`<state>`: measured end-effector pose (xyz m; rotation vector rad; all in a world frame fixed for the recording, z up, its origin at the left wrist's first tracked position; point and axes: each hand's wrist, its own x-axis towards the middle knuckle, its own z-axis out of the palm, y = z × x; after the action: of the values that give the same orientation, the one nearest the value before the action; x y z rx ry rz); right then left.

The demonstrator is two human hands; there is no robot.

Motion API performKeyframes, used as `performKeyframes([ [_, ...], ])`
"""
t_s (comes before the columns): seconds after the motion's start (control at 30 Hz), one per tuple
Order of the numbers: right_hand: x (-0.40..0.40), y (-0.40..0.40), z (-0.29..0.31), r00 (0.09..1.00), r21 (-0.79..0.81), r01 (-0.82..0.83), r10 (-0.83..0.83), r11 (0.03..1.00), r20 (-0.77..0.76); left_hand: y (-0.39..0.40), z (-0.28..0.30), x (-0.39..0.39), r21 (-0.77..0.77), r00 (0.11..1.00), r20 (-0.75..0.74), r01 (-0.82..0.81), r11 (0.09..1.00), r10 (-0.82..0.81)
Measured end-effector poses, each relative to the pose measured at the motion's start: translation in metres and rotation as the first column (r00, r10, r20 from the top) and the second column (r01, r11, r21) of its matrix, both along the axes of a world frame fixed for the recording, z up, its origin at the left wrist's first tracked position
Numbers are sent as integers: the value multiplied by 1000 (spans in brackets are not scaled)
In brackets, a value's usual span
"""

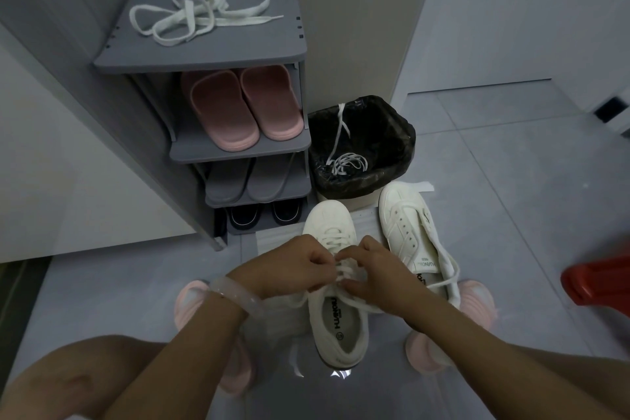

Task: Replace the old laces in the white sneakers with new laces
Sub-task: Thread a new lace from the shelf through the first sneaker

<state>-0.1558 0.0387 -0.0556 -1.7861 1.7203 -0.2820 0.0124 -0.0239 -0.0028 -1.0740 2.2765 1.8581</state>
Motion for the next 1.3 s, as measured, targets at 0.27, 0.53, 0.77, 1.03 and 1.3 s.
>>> performKeyframes([
  [0.27, 6, 4, 6, 996, -123, -68, 74, 990, 51, -1, 2, -4, -65, 999, -6, -46, 997, 46],
  [0.53, -20, -13, 55, 333, 268, 566, -514, 780, 790, -8, -23, -6, -545, 902, -59, -388, 743, 428],
  [0.77, -74, -19, 56, 953, 137, 299, -288, 944, -96, 16, -33, -14, -509, 947, 318, 139, 849, 35],
  [1.03, -34, 1, 49, 945, 440, -215, 300, 872, -131, 25, -43, -19, -682, 913, 386, 187, 707, 131],
  [1.3, -26, 2, 30, 923, 367, -103, 226, 925, -310, 11, -41, -27, -360, 895, 418, 4, 933, 157],
])
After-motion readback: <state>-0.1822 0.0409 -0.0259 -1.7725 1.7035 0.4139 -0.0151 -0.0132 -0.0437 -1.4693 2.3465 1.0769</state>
